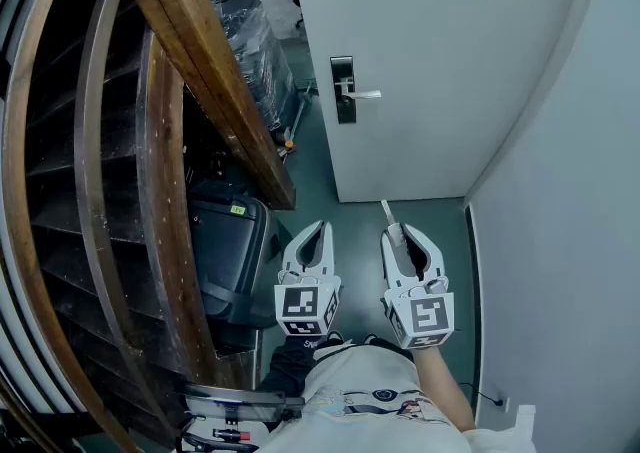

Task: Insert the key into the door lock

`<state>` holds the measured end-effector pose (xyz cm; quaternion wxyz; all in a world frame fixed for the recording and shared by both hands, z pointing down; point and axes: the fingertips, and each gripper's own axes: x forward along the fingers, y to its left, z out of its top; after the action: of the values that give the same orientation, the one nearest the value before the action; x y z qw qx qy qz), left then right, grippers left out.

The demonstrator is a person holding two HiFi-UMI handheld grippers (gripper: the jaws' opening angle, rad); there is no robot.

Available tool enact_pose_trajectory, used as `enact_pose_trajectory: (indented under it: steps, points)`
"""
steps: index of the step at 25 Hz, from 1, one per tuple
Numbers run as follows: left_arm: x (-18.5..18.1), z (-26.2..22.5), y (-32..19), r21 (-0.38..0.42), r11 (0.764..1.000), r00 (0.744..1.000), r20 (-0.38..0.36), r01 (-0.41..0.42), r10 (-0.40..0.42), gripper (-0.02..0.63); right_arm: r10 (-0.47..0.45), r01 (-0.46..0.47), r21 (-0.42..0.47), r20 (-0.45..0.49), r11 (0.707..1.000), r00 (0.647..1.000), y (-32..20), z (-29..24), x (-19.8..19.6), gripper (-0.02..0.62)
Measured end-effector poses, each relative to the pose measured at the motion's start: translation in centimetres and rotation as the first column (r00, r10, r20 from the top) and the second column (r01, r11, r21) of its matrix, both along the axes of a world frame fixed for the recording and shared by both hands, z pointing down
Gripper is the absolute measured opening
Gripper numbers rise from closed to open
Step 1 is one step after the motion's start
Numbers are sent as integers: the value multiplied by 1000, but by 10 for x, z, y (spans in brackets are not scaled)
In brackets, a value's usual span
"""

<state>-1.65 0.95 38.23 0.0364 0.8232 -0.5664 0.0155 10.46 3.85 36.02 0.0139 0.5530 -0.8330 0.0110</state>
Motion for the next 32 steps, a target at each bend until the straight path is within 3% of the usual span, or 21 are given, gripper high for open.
enact_pose_trajectory:
  steps: [24, 32]
  points:
    - [12, 29, -6, -53, 997, 998, 9, 63, -62, 5, -67, 68, -30, 45, 997, 997, -15, 24, 10, 119]
    - [-8, 40, -61, -69, 995, 997, 22, 78, -77, 5, -66, 70, -77, 48, 995, 997, -75, 44, -9, 119]
